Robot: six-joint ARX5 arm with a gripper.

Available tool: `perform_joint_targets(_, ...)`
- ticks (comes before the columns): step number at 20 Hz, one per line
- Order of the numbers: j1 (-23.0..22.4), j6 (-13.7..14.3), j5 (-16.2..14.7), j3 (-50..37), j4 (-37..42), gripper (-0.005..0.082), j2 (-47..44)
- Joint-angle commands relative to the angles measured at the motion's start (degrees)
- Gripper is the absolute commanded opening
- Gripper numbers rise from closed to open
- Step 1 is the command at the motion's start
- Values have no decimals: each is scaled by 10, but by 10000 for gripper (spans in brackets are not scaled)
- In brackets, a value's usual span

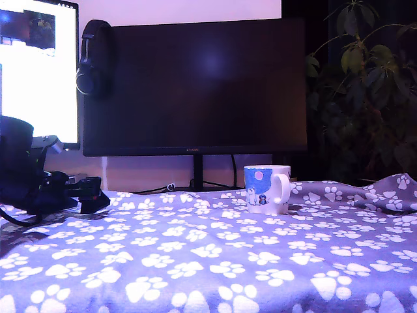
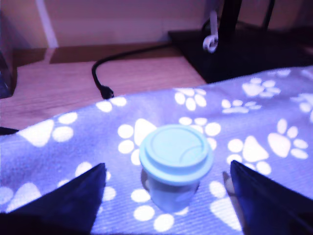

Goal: Pick up the coffee capsules on the table and drop them inside the coffee cup

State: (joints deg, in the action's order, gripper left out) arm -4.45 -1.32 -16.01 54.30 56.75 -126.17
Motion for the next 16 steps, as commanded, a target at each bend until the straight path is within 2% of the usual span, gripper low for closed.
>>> perform_joint_targets(1,2,3,-1,-3,-4,629,-21)
perform_joint_targets(5,1,6,-4,-3,-3,347,-21)
perform_joint_targets(6,1,15,-7,-3,-3,295,-21)
perform_joint_targets(11,1,18,-7,-3,0,192,-21)
perform_joint_targets(16,1,18,-34,-3,14,142,-16)
